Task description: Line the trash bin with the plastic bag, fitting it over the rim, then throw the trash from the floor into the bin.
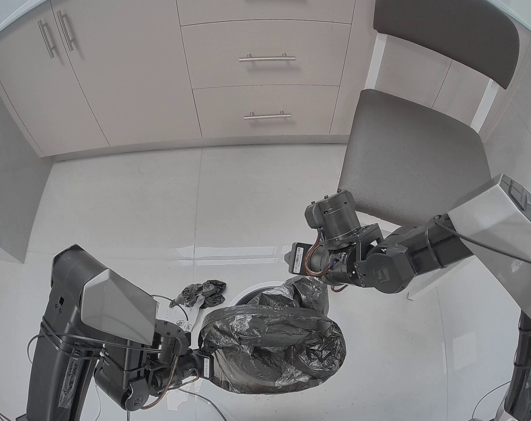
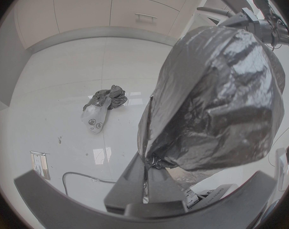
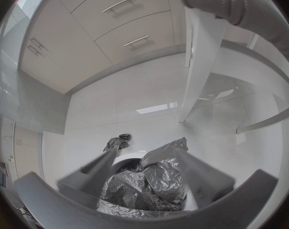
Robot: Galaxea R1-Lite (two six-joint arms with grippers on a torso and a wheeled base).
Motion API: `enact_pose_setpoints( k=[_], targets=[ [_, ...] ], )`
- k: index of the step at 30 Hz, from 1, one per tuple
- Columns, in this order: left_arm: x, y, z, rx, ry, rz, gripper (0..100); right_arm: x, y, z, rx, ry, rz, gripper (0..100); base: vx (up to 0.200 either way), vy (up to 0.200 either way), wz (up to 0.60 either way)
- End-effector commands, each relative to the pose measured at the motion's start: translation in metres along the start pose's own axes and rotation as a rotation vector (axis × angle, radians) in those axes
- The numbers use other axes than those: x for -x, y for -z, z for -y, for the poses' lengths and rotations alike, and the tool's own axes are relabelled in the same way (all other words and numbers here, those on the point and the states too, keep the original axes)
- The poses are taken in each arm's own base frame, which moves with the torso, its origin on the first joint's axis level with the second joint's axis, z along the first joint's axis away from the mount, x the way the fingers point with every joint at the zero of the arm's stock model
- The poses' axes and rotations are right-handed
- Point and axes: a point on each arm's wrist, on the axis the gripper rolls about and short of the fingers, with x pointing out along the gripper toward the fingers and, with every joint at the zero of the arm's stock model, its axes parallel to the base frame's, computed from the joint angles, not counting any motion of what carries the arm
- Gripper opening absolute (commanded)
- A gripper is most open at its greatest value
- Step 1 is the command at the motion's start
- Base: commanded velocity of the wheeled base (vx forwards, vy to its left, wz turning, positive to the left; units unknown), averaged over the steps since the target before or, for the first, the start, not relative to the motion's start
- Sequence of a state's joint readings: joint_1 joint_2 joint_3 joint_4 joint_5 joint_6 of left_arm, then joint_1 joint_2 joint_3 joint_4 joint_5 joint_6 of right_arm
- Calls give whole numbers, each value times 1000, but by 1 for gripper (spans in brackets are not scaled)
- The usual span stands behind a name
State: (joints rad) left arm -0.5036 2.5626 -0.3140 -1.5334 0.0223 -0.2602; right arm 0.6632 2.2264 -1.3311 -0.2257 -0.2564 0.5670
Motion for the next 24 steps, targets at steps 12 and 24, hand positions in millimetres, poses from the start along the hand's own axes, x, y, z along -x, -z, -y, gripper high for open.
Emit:
enact_pose_setpoints(
  k=[12,24],
  targets=[
    [0,0,0,1,-1,1,0,-10,-4,30,-29,105,7,0,0,0,0],
    [0,0,0,1,-1,1,0,-14,19,53,-18,176,-73,0,0,0,0]
  ],
)
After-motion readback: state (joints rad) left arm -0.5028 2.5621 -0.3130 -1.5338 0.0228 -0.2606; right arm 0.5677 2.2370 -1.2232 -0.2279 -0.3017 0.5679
